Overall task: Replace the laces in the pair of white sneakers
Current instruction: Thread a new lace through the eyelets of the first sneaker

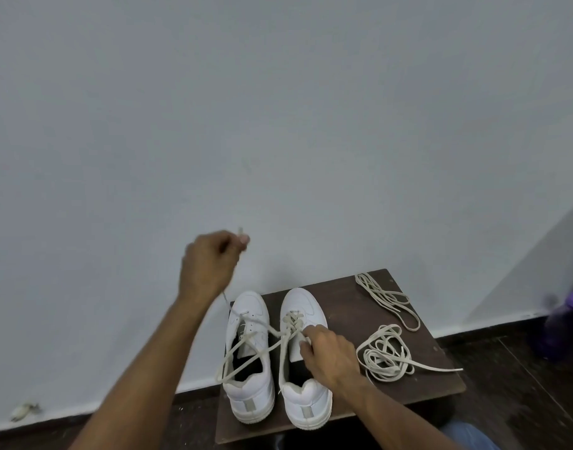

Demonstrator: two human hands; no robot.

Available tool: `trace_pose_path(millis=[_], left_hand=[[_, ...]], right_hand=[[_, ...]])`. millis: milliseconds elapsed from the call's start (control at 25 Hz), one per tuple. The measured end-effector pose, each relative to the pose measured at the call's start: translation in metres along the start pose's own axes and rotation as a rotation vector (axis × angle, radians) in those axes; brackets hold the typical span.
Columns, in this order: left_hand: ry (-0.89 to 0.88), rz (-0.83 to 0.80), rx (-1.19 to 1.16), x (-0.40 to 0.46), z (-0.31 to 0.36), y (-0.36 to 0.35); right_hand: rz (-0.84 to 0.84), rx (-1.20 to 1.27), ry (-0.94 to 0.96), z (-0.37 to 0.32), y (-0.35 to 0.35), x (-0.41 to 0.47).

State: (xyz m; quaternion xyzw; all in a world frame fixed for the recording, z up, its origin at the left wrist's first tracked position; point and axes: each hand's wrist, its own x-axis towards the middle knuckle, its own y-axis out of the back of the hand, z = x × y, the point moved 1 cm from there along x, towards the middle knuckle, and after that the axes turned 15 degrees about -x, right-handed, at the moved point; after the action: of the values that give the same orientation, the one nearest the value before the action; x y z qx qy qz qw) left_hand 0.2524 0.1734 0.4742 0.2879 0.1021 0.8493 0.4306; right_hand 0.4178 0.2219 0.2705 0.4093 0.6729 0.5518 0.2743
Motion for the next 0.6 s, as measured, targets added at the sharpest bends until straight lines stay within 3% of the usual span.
trace_pose_path(millis=[80,200,320,600], left_hand=[[0.046,-0.188,0.251,-0.018,-0.046,-0.028],[0.167,-0.384,0.115,-0.050,-0.086,-0.066],[0.275,-0.435,0.060,-0.069,-0.102,-0.092],[0.279,-0.454,0.333,-0.085,-0.115,-0.113]], right_hand=[[-0.015,0.126,-0.073,0.009,-0.001,0.002],[-0.098,0.323,-0.135,0.023,-0.006,0.009],[-0.155,0.474,-0.181,0.029,-0.014,0.015],[-0.218,0.712,-0.262,0.032,-0.015,0.019]])
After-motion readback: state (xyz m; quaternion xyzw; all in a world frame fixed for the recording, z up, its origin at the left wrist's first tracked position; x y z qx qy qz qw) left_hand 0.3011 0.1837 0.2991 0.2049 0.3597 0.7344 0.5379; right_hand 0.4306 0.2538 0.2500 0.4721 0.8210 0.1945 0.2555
